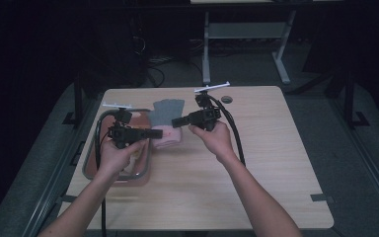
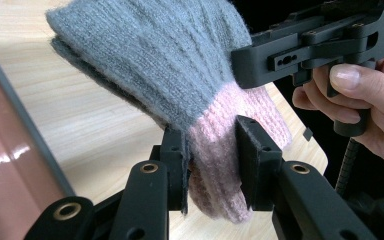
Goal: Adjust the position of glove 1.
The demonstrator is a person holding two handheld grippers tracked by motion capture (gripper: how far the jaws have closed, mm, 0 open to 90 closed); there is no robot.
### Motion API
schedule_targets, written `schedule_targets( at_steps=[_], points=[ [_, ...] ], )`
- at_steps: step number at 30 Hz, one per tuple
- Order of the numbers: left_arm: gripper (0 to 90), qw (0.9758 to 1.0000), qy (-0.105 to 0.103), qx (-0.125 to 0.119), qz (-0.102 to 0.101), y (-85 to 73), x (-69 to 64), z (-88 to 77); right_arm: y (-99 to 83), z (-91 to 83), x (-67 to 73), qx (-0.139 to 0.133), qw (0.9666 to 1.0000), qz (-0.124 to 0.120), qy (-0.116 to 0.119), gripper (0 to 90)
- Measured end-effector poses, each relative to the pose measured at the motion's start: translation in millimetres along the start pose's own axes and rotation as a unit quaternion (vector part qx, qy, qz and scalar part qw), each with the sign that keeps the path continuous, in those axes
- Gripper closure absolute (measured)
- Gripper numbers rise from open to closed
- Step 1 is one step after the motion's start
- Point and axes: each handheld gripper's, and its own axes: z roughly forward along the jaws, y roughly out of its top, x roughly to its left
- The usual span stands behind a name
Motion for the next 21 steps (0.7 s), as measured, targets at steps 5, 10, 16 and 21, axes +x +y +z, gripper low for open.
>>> schedule_targets(
  at_steps=[5, 10, 16, 21],
  points=[
    [68.3, 1.0000, 0.004, -0.001, 0.000, -0.9, 5.6, -8.6, 3.5, 8.6, 4.3, 0.003, 1.0000, -0.005, 0.006, 73.2],
    [68.4, 1.0000, 0.008, -0.003, -0.002, -2.3, 10.4, -16.2, 6.2, 17.4, 7.6, 0.006, 0.9999, -0.004, 0.010, 73.2],
    [68.5, 0.9999, 0.010, -0.004, -0.005, -3.9, 17.0, -26.9, 11.0, 27.3, 14.5, 0.012, 0.9998, -0.013, 0.013, 73.2],
    [68.5, 0.9999, 0.012, -0.003, -0.006, -5.4, 22.2, -33.9, 13.4, 35.4, 18.5, 0.017, 0.9996, -0.016, 0.018, 73.2]
  ],
)
